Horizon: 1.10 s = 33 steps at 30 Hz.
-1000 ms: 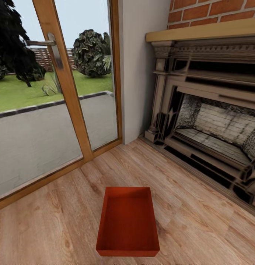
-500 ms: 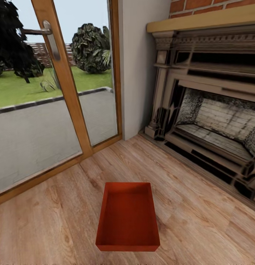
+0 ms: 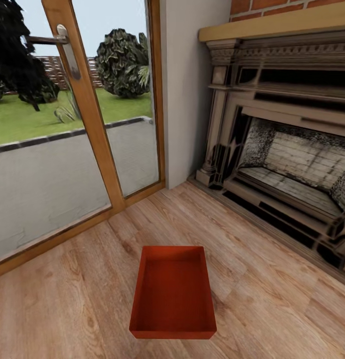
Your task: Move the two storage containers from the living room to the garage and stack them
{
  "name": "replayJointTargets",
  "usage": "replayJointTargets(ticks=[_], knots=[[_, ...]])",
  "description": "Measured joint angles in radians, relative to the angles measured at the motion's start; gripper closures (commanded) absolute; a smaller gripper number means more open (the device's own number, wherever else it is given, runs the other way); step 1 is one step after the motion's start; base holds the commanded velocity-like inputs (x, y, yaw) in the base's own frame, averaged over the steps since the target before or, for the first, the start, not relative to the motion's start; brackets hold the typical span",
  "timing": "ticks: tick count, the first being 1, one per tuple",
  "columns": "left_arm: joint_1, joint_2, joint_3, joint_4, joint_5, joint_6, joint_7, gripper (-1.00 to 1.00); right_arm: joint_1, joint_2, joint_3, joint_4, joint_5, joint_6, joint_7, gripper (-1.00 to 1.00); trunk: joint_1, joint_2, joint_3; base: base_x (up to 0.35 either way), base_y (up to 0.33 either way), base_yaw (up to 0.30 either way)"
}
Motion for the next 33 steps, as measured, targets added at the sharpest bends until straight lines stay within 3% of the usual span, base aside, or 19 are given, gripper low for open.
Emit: replayJointTargets(ticks=[19,33], knots=[[0.000,-0.001,0.000,0.003,0.000,-0.002,-0.001,-1.00,0.000,0.011,-0.001,0.000,-0.006,0.008,-0.001,-1.00,0.000,0.000,0.000,0.000,0.000,0.000],[0.000,-0.001,0.000,0.005,0.001,-0.006,-0.005,-1.00,0.000,0.000,-0.005,0.015,-0.011,0.008,-0.008,-1.00,0.000,0.000,-0.021,0.000,0.000,0.000]])
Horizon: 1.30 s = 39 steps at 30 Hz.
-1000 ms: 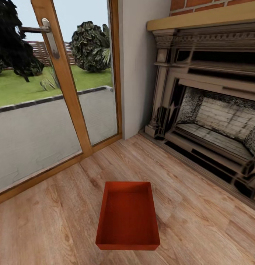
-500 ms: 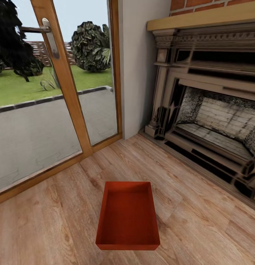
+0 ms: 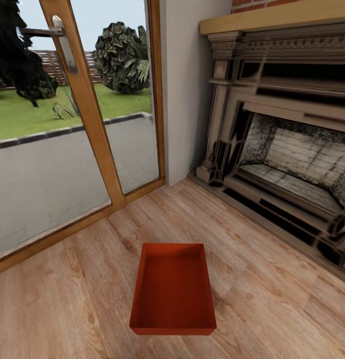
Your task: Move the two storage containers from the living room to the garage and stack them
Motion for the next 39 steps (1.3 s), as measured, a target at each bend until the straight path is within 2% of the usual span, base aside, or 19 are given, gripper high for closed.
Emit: replayJointTargets(ticks=[14,30,39], knots=[[0.000,0.007,0.001,-0.025,-0.001,0.002,-0.007,-1.00,0.007,-0.003,0.000,-0.007,0.000,0.005,-0.010,-1.00,0.000,0.000,-0.023,0.000,0.000,0.000],[-0.001,0.008,0.001,-0.154,-0.003,0.016,-0.004,-1.00,0.000,-0.005,0.000,0.003,-0.001,0.005,-0.011,-1.00,0.000,0.000,-0.049,0.000,0.000,0.000],[-0.009,0.007,0.000,-0.145,-0.002,0.010,0.000,-1.00,-0.003,-0.004,0.000,0.005,-0.002,0.007,-0.011,-1.00,0.000,0.000,-0.063,0.000,0.000,0.000]])
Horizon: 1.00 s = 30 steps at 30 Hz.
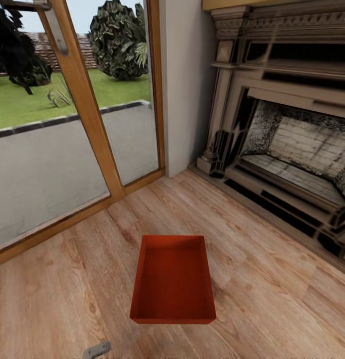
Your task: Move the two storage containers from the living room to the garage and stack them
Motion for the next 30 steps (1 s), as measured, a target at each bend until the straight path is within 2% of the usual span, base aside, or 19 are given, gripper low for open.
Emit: replayJointTargets(ticks=[15,30], knots=[[0.000,-0.001,0.000,0.001,-0.002,-0.005,0.001,-1.00,0.000,0.000,0.001,-0.005,0.002,0.000,0.000,-1.00,0.000,0.000,-0.024,0.000,0.000,0.000],[0.000,-0.002,0.000,-0.002,-0.003,-0.006,0.001,-1.00,0.001,0.004,0.000,-0.014,0.003,-0.013,0.000,-1.00,0.000,0.000,-0.026,0.000,0.000,0.000]])
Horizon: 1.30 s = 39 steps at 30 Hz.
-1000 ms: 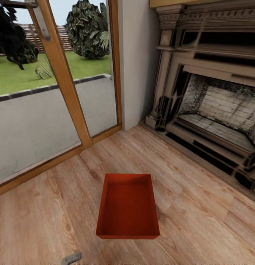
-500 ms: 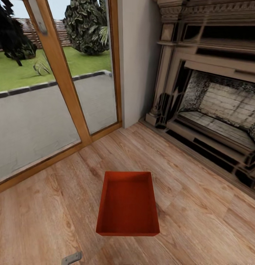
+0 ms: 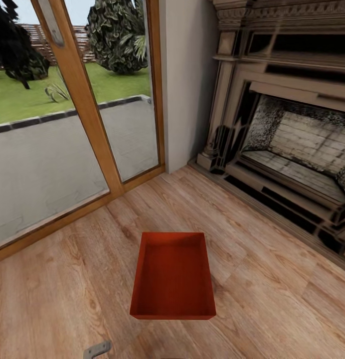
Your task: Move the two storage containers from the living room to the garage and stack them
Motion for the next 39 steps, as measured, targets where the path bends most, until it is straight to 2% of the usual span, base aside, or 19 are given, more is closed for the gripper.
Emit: replayJointTargets(ticks=[2,4,5,6,7,9,12,14,16,18,19,20,22,24,26,27,29,36,39], knots=[[0.000,0.002,0.000,-0.020,0.001,0.002,0.001,-1.00,0.000,-0.002,-0.001,-0.009,0.000,0.001,0.000,-1.00,0.000,0.000,0.000,0.000,0.000,0.000],[-0.001,0.009,0.000,-0.128,-0.002,0.024,0.004,-1.00,0.000,-0.003,0.002,-0.122,0.001,0.010,0.001,-1.00,0.000,0.000,0.000,0.000,0.000,0.000],[-0.002,0.009,0.000,-0.147,-0.002,0.030,0.005,-1.00,0.000,-0.003,0.002,-0.147,0.001,0.013,0.002,-1.00,0.000,0.000,0.000,0.000,0.000,0.000],[-0.032,0.011,0.000,-0.235,-0.006,0.098,0.040,-1.00,-0.022,0.000,-0.020,-0.268,-0.001,0.138,-0.042,-1.00,0.000,0.000,0.000,0.000,0.000,0.000],[-0.108,0.011,-0.001,-0.247,-0.007,0.109,0.048,-1.00,-0.062,0.001,-0.028,-0.314,0.000,0.158,-0.050,-1.00,0.000,0.000,0.000,0.000,0.000,0.000],[-0.147,0.012,-0.001,-0.252,-0.007,0.146,0.067,-1.00,-0.108,0.005,-0.057,-0.331,-0.001,0.205,-0.072,-1.00,0.000,0.000,0.000,0.000,0.000,0.000],[-0.196,0.010,-0.001,-0.254,-0.007,0.191,0.077,-1.00,-0.184,0.008,-0.076,-0.336,-0.002,0.229,-0.093,-1.00,0.000,0.000,0.000,0.000,0.000,0.000],[-0.222,0.007,-0.002,-0.248,-0.006,0.243,0.077,-1.00,-0.258,0.008,-0.082,-0.334,-0.003,0.242,-0.113,-1.00,0.000,0.000,0.000,0.000,0.000,0.000],[-0.277,0.005,-0.002,-0.229,-0.005,0.273,0.074,-1.00,-0.347,0.012,-0.084,-0.273,-0.004,0.249,-0.123,-1.00,0.000,0.000,0.000,0.000,0.000,0.000],[-0.324,0.002,-0.002,-0.189,-0.003,0.283,0.072,-1.00,-0.412,0.016,-0.085,-0.195,-0.005,0.245,-0.127,-1.00,0.000,0.000,0.000,0.000,0.000,0.000],[-0.357,-0.001,-0.004,-0.147,-0.004,0.286,0.071,-1.00,-0.447,0.019,-0.086,-0.138,-0.008,0.237,-0.128,-1.00,0.000,0.000,0.000,0.000,0.000,0.000],[-0.413,-0.014,-0.008,-0.069,-0.006,0.285,0.070,-1.00,-0.479,0.026,-0.086,-0.069,-0.013,0.208,-0.129,-1.00,0.000,0.000,0.000,0.000,0.000,0.000],[-0.461,-0.032,-0.009,0.019,-0.012,0.281,0.069,-1.00,-0.496,0.037,-0.086,-0.020,-0.017,0.162,-0.129,-1.00,0.000,0.000,0.000,0.000,0.000,0.000],[-0.495,-0.051,-0.010,0.108,-0.038,0.263,0.069,-1.00,-0.506,0.051,-0.085,0.014,-0.018,0.109,-0.129,-1.00,0.000,0.000,0.000,0.000,0.000,0.000],[-0.506,-0.058,-0.010,0.155,-0.071,0.219,0.069,-1.00,-0.510,0.056,-0.085,0.026,-0.015,0.088,-0.130,-1.00,0.000,0.000,0.000,0.000,0.000,0.000],[-0.512,-0.062,-0.010,0.186,-0.099,0.173,0.069,-1.00,-0.512,0.059,-0.084,0.032,-0.014,0.076,-0.130,-1.00,0.000,0.000,0.000,0.000,0.000,0.000],[-0.517,-0.066,-0.010,0.213,-0.126,0.110,0.070,-1.00,-0.513,0.062,-0.081,0.035,-0.008,0.065,-0.129,-1.00,0.000,0.000,0.000,0.000,0.000,0.000],[-0.518,-0.065,-0.011,0.220,-0.135,0.085,0.070,-1.00,-0.513,0.067,-0.080,0.041,-0.011,0.061,-0.123,-1.00,0.000,0.000,0.000,0.000,0.000,0.000],[-0.518,-0.065,-0.012,0.223,-0.135,0.084,0.070,-1.00,-0.513,0.084,-0.079,0.056,-0.011,0.061,-0.118,-1.00,0.000,0.000,0.000,0.000,0.000,0.000]])
